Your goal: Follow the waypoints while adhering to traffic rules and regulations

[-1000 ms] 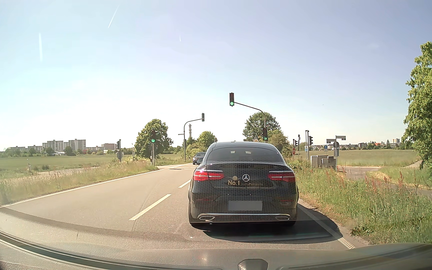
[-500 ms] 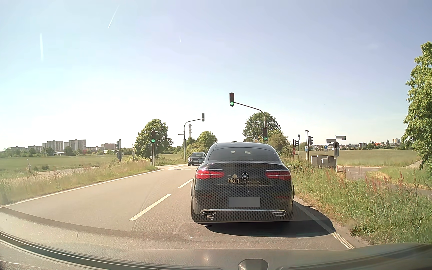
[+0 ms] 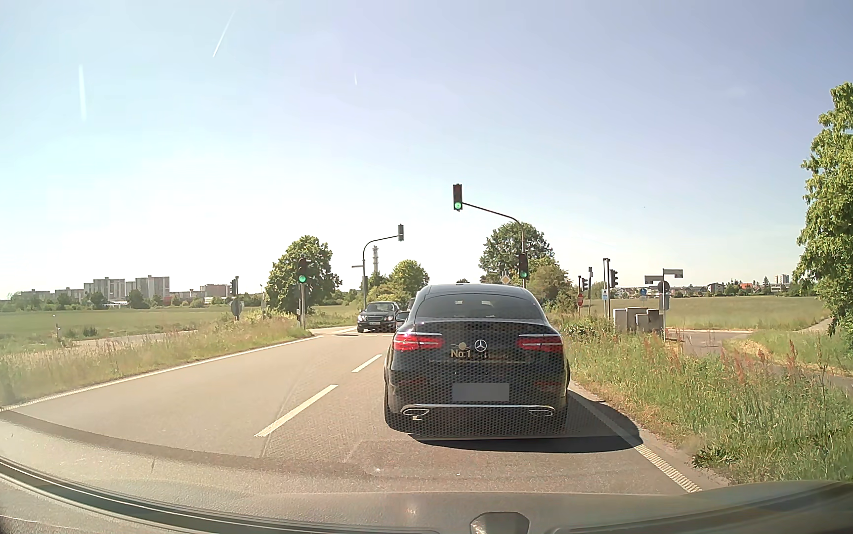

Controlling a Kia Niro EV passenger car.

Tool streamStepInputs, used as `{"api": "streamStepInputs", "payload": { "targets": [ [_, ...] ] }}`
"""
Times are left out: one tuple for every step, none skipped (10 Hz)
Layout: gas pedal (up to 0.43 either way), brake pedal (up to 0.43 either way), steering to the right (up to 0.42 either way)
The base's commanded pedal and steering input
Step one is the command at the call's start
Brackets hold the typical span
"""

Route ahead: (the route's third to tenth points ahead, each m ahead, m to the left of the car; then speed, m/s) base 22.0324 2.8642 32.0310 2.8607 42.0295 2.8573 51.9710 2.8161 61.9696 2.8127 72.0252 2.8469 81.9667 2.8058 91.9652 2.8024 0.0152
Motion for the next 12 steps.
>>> {"api": "streamStepInputs", "payload": {
  "targets": [
    [0.000, 0.030, 0.010],
    [0.000, 0.030, 0.010],
    [0.000, 0.037, 0.009],
    [0.000, 0.037, 0.010],
    [0.000, 0.037, 0.010],
    [0.000, 0.030, 0.009],
    [0.000, 0.030, 0.010],
    [0.000, 0.030, 0.009],
    [0.028, 0.030, 0.010],
    [0.039, 0.030, 0.009],
    [0.059, 0.030, 0.009],
    [0.087, 0.030, 0.010]
  ]
}}
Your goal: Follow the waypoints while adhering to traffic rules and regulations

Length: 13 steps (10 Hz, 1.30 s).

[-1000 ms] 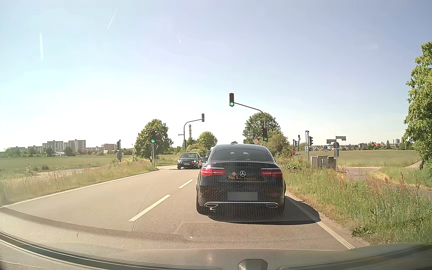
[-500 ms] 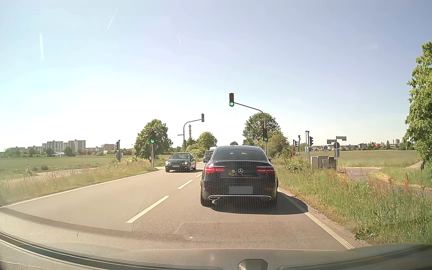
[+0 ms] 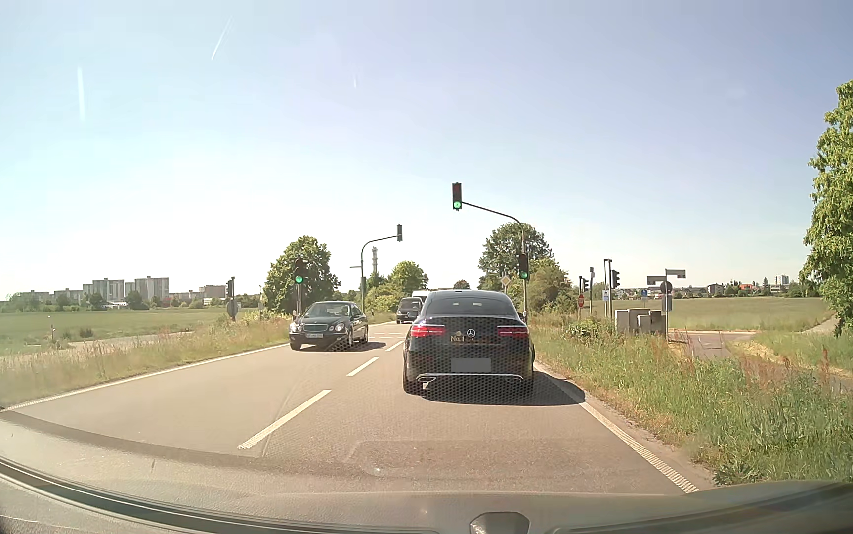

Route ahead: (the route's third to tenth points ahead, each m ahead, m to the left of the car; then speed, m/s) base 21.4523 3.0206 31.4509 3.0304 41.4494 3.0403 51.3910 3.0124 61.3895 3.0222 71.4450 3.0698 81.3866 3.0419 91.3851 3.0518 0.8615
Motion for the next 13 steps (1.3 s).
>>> {"api": "streamStepInputs", "payload": {
  "targets": [
    [0.110, 0.030, 0.009],
    [0.118, 0.030, 0.010],
    [0.130, 0.030, 0.010],
    [0.150, 0.030, 0.010],
    [0.150, 0.030, 0.009],
    [0.169, 0.030, 0.009],
    [0.177, 0.030, 0.009],
    [0.197, 0.030, 0.009],
    [0.220, 0.030, 0.010],
    [0.228, 0.030, 0.009],
    [0.248, 0.030, 0.010],
    [0.248, 0.030, 0.009],
    [0.260, 0.030, 0.010]
  ]
}}
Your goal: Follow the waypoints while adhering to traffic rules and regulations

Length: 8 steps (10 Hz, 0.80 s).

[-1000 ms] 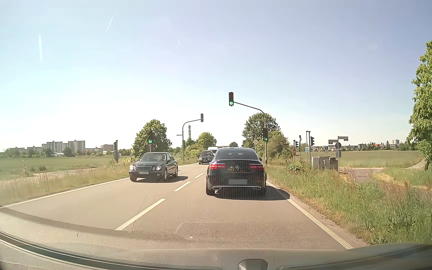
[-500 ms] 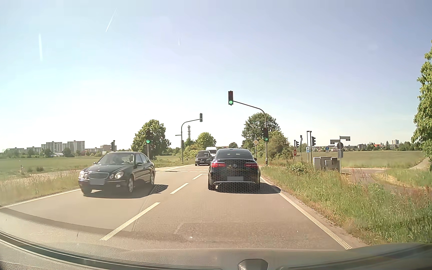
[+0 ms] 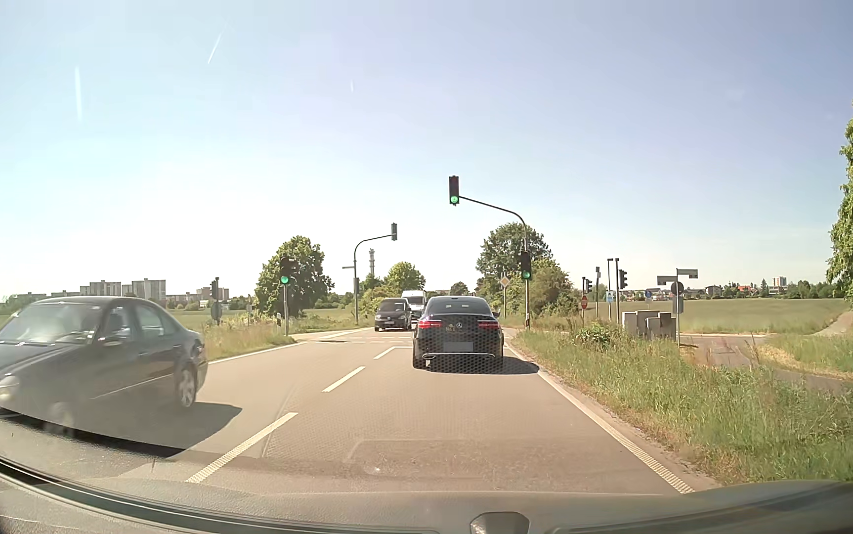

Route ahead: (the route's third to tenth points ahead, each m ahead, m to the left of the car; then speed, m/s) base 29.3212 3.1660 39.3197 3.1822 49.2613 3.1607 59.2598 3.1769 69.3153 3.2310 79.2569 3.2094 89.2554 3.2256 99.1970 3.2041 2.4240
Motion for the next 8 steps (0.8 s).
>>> {"api": "streamStepInputs", "payload": {
  "targets": [
    [0.268, 0.030, 0.010],
    [0.268, 0.030, 0.010],
    [0.280, 0.030, 0.010],
    [0.280, 0.030, 0.010],
    [0.280, 0.030, 0.009],
    [0.287, 0.030, 0.009],
    [0.287, 0.030, 0.010],
    [0.287, 0.037, 0.009]
  ]
}}
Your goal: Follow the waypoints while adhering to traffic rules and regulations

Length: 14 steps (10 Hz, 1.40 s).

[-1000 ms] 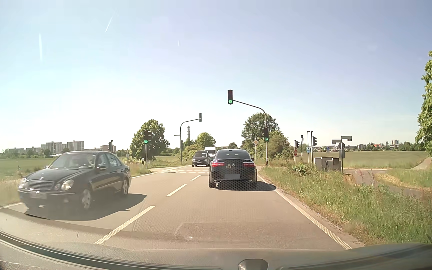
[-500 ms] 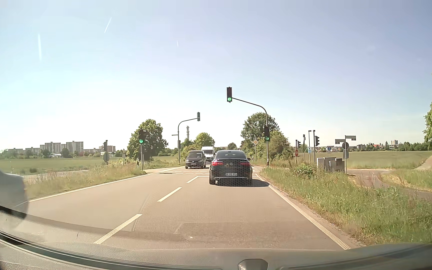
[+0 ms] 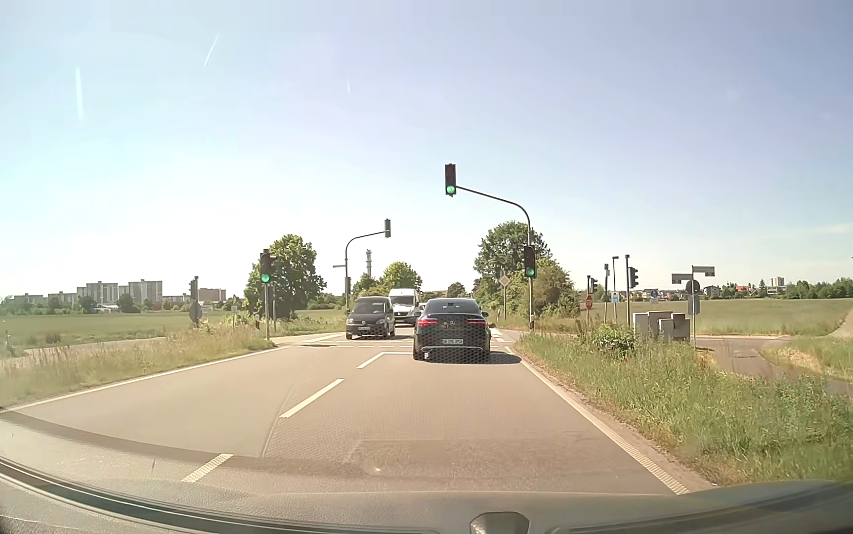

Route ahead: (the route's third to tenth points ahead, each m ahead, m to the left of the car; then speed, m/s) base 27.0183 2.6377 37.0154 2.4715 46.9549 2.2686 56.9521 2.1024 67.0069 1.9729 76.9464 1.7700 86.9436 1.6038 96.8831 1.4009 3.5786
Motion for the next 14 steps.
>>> {"api": "streamStepInputs", "payload": {
  "targets": [
    [0.287, 0.030, 0.009],
    [0.287, 0.037, 0.009],
    [0.287, 0.030, 0.009],
    [0.287, 0.030, 0.008],
    [0.287, 0.030, 0.006],
    [0.287, 0.037, 0.005],
    [0.287, 0.030, 0.001],
    [0.287, 0.030, -0.006],
    [0.287, 0.030, -0.013],
    [0.287, 0.030, -0.013],
    [0.287, 0.030, -0.012],
    [0.287, 0.030, -0.012],
    [0.287, 0.030, -0.009],
    [0.287, 0.030, -0.004]
  ]
}}
